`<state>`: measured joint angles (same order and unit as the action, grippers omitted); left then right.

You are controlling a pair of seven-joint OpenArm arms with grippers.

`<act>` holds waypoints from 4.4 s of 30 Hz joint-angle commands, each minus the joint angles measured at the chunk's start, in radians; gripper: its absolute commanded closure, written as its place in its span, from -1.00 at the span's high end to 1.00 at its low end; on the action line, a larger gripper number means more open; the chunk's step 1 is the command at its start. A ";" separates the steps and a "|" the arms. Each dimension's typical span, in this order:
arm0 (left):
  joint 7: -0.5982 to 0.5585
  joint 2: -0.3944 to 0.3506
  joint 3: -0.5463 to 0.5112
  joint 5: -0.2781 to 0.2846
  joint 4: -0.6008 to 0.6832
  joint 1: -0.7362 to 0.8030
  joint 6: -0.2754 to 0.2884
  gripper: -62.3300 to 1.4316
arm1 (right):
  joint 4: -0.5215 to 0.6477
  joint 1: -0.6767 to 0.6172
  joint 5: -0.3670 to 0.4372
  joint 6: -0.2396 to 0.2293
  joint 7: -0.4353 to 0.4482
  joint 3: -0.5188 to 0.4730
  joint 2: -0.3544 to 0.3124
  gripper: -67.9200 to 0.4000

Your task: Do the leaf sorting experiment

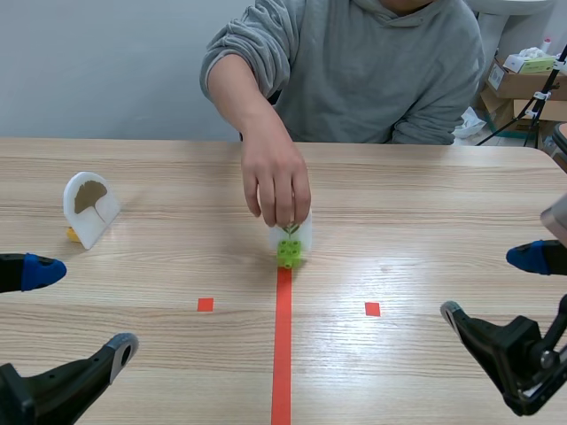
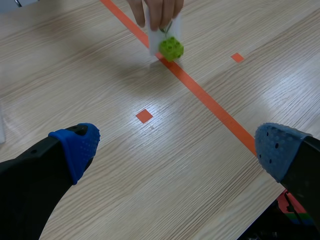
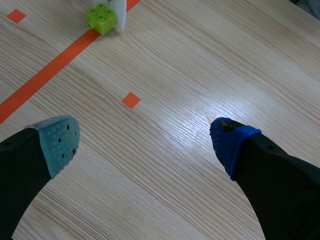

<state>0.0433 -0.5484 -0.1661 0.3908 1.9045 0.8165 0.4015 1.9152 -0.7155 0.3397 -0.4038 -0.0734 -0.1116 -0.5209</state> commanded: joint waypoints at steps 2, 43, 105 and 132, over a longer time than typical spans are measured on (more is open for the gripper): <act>-0.016 0.005 0.005 0.008 0.013 -0.005 0.002 1.00 | 0.016 -0.002 0.004 0.003 0.008 -0.013 0.000 0.57; -0.016 0.005 0.005 -0.013 0.012 -0.005 0.002 1.00 | 0.016 -0.002 0.004 0.004 0.008 -0.013 0.000 0.57; 0.037 0.153 0.005 -0.021 0.010 -0.005 0.001 1.00 | -0.834 1.099 -0.196 -0.296 -0.014 0.607 0.134 0.55; 0.045 0.154 0.005 -0.021 0.010 -0.005 0.002 1.00 | -1.036 1.209 -0.266 -0.181 0.047 0.768 0.327 -0.09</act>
<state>0.1013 -0.3965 -0.1661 0.3637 1.9045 0.8143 0.4011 0.8574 0.4675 0.0673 -0.5861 -0.0341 0.6651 -0.1890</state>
